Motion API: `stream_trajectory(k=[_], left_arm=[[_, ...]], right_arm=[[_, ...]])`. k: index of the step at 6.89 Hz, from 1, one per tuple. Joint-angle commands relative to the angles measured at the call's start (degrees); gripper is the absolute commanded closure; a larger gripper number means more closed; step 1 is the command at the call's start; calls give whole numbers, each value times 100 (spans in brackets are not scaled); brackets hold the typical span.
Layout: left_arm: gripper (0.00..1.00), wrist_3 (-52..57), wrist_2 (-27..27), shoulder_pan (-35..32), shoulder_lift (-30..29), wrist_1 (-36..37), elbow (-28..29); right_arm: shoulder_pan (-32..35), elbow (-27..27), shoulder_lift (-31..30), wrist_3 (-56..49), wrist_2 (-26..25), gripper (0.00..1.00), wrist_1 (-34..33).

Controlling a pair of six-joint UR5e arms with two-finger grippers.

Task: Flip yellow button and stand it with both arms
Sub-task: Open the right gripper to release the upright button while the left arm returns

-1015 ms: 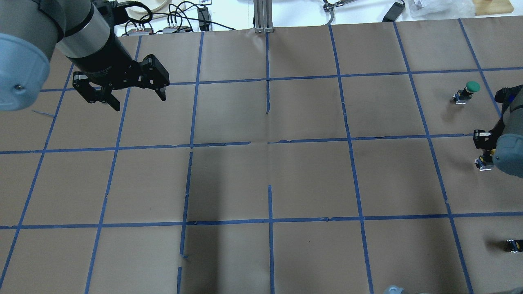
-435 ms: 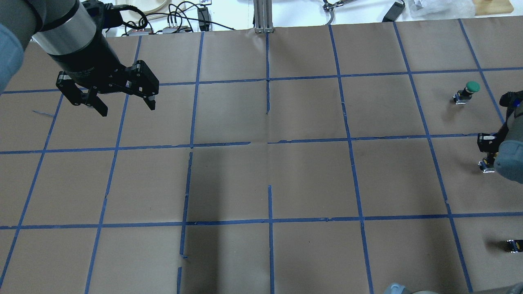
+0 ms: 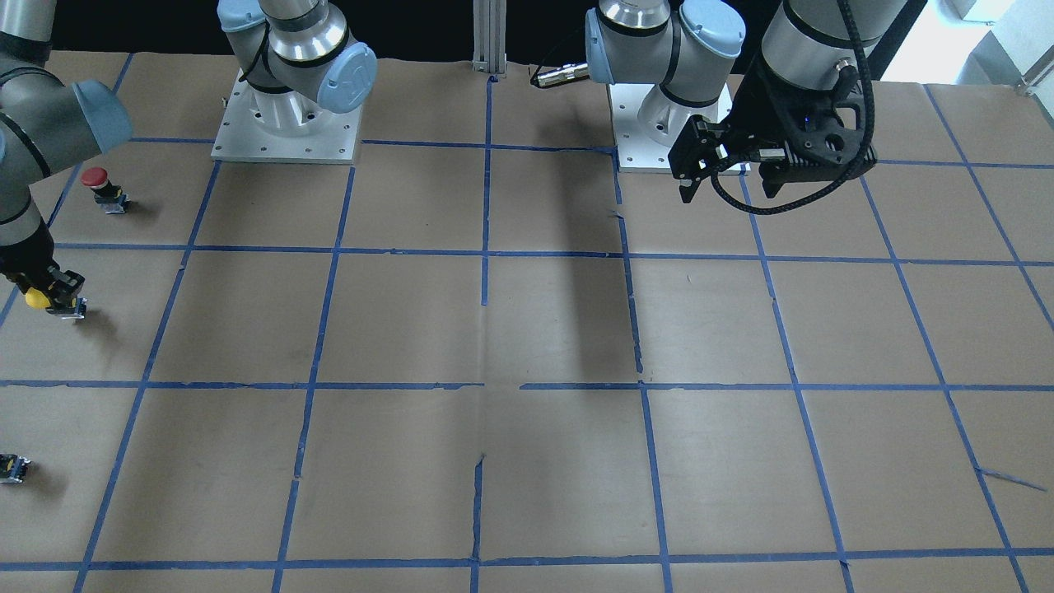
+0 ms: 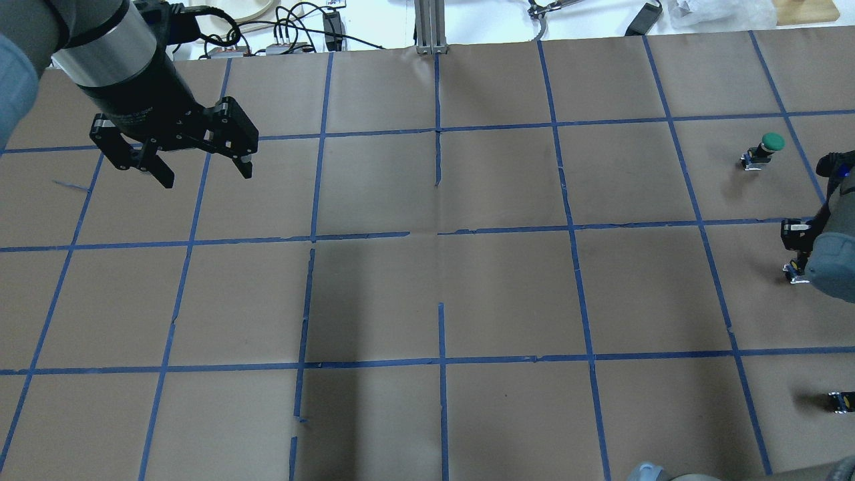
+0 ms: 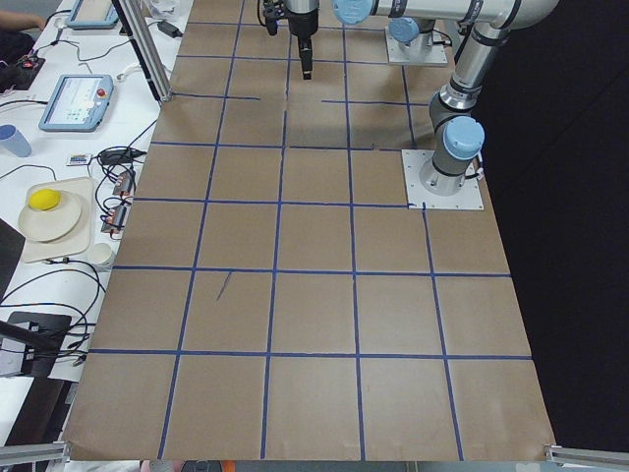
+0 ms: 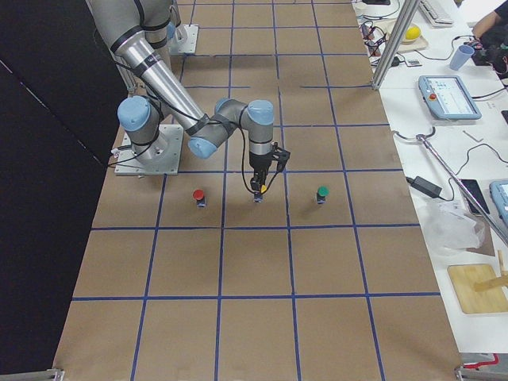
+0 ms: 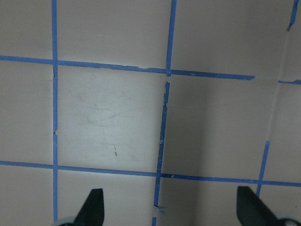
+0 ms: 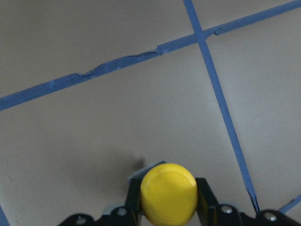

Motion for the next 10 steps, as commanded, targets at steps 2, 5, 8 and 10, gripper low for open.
stream_trajectory(k=[2, 5, 8, 10], left_arm=[[0, 1, -36, -37, 170, -12, 11], [0, 1, -27, -11, 188, -2, -7], [0, 1, -9, -11, 170, 6, -7], [0, 1, 34, -11, 188, -11, -7]], right_arm=[[-1, -5, 59, -12, 20, 17, -139], [68, -353, -11, 32, 2, 1, 140], [683, -2651, -177, 268, 20, 1, 3681], [1619, -3901, -388, 575, 11, 1, 5522]])
